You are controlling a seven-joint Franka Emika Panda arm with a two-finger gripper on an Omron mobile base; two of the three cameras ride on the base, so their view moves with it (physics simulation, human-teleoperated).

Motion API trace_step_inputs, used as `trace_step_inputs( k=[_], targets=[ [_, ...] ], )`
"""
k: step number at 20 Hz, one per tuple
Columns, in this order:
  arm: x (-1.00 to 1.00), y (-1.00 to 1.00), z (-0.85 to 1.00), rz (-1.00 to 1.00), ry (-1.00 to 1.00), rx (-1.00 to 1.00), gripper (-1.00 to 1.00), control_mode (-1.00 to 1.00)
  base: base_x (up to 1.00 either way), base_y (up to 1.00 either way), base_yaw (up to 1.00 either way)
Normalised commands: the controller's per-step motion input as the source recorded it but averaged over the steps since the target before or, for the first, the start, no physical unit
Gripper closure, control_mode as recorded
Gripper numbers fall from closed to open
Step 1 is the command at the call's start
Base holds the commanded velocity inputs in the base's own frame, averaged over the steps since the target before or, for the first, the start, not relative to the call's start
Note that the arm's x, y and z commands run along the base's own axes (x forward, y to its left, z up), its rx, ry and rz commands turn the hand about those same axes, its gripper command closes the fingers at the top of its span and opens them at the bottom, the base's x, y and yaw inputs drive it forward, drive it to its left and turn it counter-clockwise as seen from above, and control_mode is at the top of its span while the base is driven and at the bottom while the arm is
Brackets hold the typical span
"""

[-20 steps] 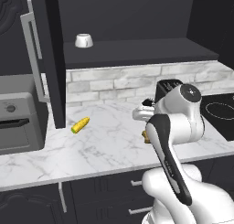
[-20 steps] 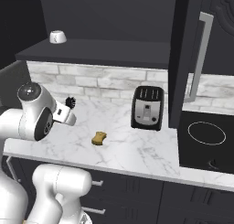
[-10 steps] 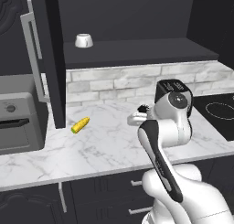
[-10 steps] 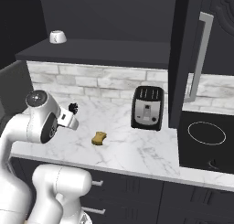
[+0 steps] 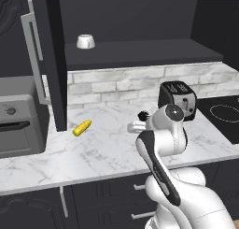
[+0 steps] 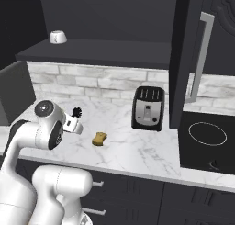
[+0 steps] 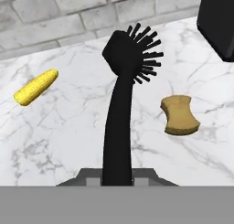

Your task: Pick the dish brush and sponge from the cabinet and place them on the counter.

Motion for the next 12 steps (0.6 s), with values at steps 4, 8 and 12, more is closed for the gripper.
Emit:
trace_step_inputs(
  k=[4,8,12],
  targets=[
    [0.29,0.07,-0.06,0.00,0.00,0.00,1.00,-1.00,0.00,0.00,0.00],
    [0.24,0.03,-0.09,0.00,0.00,0.00,1.00,-1.00,0.00,0.00,0.00],
    [0.18,0.00,-0.07,0.00,0.06,0.00,1.00,-1.00,0.00,0.00,0.00]
  ],
)
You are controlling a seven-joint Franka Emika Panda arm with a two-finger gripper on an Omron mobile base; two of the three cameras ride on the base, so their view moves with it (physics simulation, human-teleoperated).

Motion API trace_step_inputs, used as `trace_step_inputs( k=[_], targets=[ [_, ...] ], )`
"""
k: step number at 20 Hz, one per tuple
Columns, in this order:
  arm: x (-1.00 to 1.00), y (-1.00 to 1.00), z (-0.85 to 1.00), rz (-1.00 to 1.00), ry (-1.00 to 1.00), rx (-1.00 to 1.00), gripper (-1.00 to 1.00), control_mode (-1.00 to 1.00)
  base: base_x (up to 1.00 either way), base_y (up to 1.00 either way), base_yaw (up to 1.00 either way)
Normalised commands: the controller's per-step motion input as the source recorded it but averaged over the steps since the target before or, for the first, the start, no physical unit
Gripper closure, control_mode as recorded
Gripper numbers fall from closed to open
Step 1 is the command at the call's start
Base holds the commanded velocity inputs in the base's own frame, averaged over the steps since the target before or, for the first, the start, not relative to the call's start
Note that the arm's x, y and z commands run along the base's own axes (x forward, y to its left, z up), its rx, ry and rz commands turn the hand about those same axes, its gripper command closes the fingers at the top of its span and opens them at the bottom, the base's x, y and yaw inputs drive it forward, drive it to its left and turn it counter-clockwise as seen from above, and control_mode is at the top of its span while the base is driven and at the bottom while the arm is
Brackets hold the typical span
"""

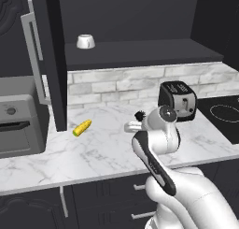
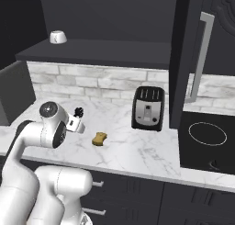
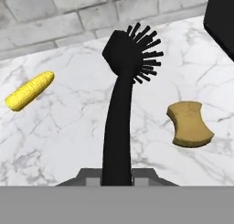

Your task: Pick the dish brush and sponge from the cabinet and place them on the counter.

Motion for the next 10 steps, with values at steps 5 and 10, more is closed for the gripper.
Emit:
trace_step_inputs(
  k=[5,10],
  targets=[
    [0.23,0.01,-0.18,0.00,0.11,-0.01,1.00,-1.00,0.00,0.00,0.00],
    [0.24,0.08,-0.28,0.00,0.07,-0.02,1.00,-1.00,0.00,0.00,0.00]
  ],
)
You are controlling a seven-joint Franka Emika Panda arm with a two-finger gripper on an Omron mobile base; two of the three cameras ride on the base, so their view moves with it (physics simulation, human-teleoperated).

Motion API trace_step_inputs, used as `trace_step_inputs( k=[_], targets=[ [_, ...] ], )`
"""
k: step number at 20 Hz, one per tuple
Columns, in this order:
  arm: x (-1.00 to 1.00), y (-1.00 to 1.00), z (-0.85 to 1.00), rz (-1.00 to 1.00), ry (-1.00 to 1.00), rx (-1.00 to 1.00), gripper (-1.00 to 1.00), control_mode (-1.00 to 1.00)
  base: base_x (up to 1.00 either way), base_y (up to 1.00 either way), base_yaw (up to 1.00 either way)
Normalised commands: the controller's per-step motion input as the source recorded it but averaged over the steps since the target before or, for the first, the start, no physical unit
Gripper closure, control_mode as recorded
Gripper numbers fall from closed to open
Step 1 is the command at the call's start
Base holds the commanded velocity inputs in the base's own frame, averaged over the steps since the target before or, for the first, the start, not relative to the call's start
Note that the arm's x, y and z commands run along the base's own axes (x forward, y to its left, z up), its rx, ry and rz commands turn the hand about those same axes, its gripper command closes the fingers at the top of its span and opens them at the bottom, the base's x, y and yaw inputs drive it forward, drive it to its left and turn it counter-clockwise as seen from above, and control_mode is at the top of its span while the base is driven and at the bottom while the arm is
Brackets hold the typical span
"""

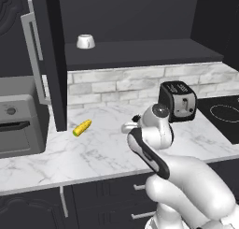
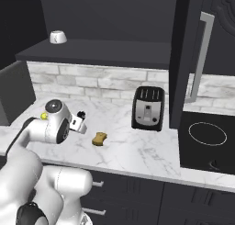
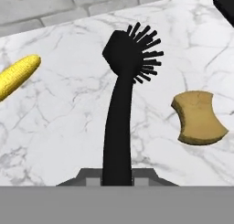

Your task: Pick the dish brush and sponge from the cabinet and place them on the counter.

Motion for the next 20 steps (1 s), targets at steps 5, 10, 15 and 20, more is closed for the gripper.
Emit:
trace_step_inputs(
  k=[5,10,15,20],
  targets=[
    [0.27,0.09,-0.34,0.00,0.00,-0.01,1.00,-1.00,0.00,0.00,0.00],
    [0.21,0.01,-0.30,0.00,0.00,0.00,1.00,-1.00,0.00,0.00,0.00],
    [0.20,0.01,-0.20,0.00,0.00,0.00,1.00,-1.00,0.00,0.00,0.00],
    [0.10,0.05,-0.09,0.00,0.01,0.00,1.00,-1.00,0.00,0.00,0.00]
  ],
)
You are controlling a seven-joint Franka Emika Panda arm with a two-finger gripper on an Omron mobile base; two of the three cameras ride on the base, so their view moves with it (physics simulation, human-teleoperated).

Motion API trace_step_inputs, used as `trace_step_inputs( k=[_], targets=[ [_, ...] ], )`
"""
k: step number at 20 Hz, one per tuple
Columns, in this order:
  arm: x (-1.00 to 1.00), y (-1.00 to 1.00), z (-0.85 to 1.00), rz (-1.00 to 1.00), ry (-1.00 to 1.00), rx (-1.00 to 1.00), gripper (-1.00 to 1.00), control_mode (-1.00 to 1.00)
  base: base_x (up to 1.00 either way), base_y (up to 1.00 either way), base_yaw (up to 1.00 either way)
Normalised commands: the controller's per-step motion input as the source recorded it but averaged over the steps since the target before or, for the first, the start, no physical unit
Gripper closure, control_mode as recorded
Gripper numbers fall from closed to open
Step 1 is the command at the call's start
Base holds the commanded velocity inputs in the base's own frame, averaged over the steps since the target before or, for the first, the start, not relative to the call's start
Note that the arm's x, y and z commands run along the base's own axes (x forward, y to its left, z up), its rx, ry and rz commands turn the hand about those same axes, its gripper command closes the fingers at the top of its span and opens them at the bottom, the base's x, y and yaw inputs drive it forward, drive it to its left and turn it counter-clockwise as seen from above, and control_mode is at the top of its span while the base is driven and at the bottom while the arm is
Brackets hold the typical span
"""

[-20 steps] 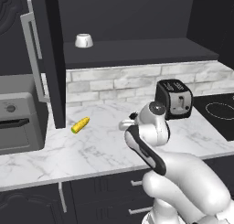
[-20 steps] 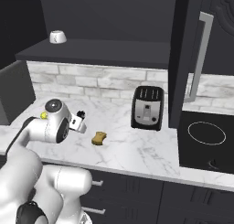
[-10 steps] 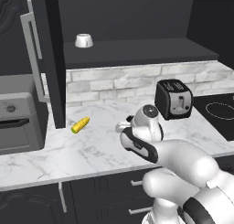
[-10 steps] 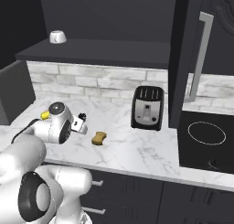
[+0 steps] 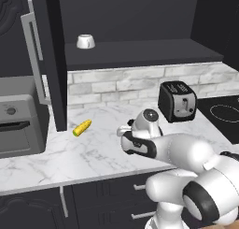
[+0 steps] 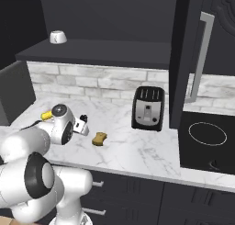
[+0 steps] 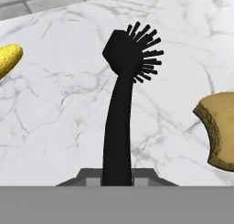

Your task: Pick the dish brush and sponge from the cabinet and place them on the counter.

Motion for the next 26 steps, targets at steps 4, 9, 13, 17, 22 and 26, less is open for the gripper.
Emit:
trace_step_inputs(
  k=[4,9,13,17,22,26],
  targets=[
    [0.07,0.00,-0.10,0.00,0.04,0.00,1.00,-1.00,0.00,0.00,0.00],
    [0.10,0.00,-0.13,0.00,0.03,0.00,1.00,-1.00,0.00,0.00,0.00],
    [0.13,0.00,-0.13,0.00,0.02,0.00,1.00,-1.00,0.00,0.00,0.00],
    [0.15,0.00,-0.13,0.00,0.02,0.00,1.00,-1.00,0.00,0.00,0.00],
    [0.17,0.00,-0.19,0.00,0.03,0.00,1.00,-1.00,0.00,0.00,0.00],
    [0.17,0.00,-0.18,0.00,0.04,0.00,1.00,-1.00,0.00,0.00,0.00]
  ],
)
